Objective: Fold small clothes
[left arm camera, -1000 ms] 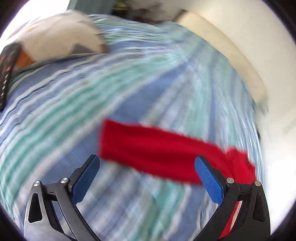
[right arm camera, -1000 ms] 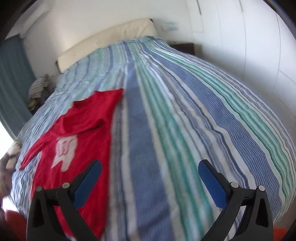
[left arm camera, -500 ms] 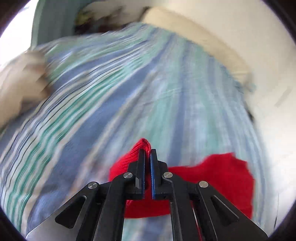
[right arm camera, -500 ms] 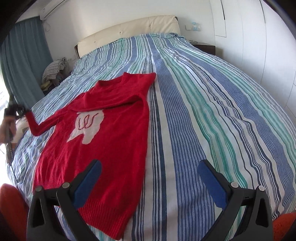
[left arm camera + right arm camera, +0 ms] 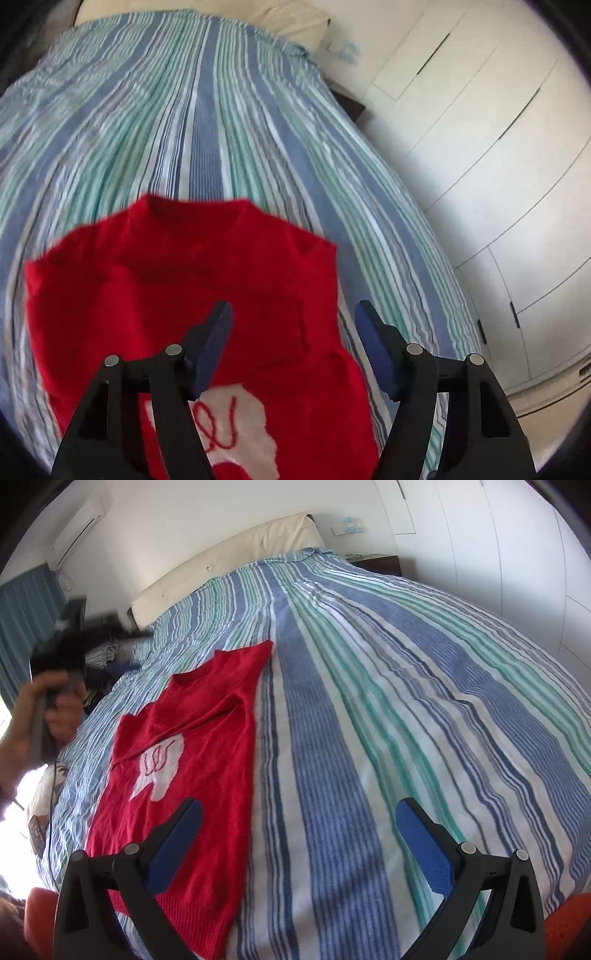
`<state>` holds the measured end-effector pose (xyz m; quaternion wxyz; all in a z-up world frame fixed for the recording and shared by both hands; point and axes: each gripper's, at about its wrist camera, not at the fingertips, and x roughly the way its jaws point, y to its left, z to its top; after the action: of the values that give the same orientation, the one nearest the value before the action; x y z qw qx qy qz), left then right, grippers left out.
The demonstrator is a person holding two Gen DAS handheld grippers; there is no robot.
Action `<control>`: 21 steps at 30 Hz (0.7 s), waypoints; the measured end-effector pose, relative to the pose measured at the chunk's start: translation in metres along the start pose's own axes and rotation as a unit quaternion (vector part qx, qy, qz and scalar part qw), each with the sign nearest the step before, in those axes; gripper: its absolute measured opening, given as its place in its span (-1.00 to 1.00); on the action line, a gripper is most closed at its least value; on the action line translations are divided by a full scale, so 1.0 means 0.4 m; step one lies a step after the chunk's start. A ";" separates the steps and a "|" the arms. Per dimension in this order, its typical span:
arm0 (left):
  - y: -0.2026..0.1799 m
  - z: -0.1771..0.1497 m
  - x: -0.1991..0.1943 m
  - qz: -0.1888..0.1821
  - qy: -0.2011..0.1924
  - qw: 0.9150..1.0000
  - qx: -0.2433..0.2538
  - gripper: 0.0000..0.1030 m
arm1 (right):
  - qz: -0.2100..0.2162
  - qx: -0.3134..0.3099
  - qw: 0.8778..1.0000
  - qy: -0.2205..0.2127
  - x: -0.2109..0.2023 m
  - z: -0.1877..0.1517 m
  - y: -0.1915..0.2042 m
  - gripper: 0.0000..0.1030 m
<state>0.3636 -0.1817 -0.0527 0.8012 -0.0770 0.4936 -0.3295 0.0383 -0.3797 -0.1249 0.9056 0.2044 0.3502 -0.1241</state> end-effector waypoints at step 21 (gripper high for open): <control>0.533 -0.134 0.057 0.244 -0.035 0.969 -0.022 0.89 | 0.239 0.060 0.954 0.170 0.570 0.401 0.332 0.99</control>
<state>0.4216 -0.0205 -0.1921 0.8722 0.0168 0.4763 -0.1103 0.3459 -0.3541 -0.1357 0.8222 0.3538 0.4315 0.1120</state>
